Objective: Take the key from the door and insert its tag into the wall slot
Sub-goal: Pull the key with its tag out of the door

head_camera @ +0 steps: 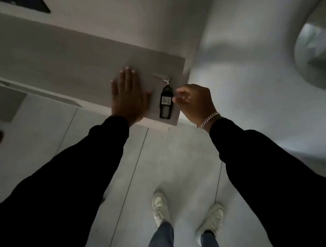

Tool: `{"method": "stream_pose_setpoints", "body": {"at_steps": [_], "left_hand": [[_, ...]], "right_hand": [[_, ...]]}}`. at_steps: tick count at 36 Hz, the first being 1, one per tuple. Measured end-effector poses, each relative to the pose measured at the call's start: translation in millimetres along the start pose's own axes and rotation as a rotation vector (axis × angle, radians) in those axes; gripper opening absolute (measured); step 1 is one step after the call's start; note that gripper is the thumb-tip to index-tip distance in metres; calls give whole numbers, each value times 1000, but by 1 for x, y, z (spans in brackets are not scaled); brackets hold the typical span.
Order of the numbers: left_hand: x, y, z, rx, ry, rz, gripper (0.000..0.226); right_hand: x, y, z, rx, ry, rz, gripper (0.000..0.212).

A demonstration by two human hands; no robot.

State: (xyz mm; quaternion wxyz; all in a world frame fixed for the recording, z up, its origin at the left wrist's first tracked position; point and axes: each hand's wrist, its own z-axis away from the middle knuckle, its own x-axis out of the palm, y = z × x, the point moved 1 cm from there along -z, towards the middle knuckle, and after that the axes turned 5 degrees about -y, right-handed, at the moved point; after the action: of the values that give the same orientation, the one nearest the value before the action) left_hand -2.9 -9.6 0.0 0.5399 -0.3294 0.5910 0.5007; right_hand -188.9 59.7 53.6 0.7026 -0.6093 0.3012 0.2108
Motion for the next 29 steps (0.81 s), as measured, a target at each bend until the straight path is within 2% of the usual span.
{"method": "stream_pose_setpoints", "body": {"at_steps": [6,10,17,20,24,29], "left_hand": [[1,1,-5,5,35,-40,81],[-1,1,-7,10,35,-45,83],[-1,2,-6,11,45,-57,83],[-1,1,-6,9,47,-57,84],[-2,1,-4,10,31,-41,82],[-18,3,-3,36,-91,-13,77]], "right_hand": [[12,-7,-16,219,69,-42,40],[13,-12,-23,259,31,17,50],[16,-20,-23,261,0,37,31],[15,-20,-21,324,-1,-99,19],[11,-14,-11,437,-30,-401,18],[-10,-19,14,554,-75,-713,12]]}}
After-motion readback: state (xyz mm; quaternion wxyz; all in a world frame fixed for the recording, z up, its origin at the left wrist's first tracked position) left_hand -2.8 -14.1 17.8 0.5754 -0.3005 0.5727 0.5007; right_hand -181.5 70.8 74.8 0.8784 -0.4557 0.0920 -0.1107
